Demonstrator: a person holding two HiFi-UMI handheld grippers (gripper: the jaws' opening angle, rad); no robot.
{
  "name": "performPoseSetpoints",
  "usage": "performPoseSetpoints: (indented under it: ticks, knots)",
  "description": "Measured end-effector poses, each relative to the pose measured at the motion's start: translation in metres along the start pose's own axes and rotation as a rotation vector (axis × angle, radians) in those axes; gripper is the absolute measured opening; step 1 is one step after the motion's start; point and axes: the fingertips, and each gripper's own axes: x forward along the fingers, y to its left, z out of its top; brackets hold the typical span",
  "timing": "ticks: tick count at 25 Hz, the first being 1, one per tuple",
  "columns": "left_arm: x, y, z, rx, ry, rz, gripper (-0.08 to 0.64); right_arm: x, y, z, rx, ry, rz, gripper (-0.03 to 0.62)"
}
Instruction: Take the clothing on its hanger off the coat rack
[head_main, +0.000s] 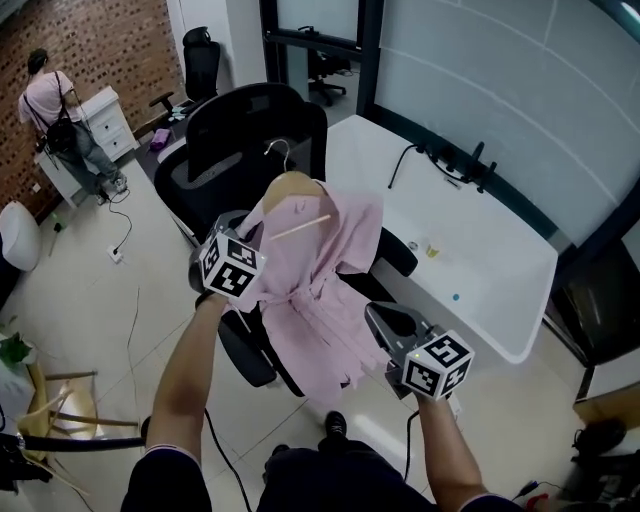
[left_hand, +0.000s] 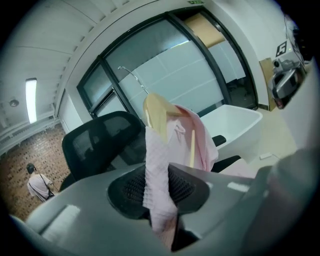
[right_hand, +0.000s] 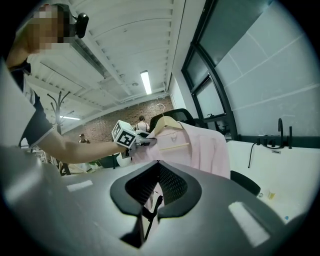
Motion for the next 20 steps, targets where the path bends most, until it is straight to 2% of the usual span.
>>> performPoseSetpoints:
  ticks: [11,20]
  knots:
    - [0.059,-0.116,-0.086,-0.117,0.072,-0.168,0.077,-0.013,-0.027,-0.055,0.031,0.118,-0.043,0.0]
    - [0.098,-0.191,-0.14,-0.228,0.182,-0.255,0.072,-0.022,-0.049,-0.103,0.095,0.193,-0.062,0.0]
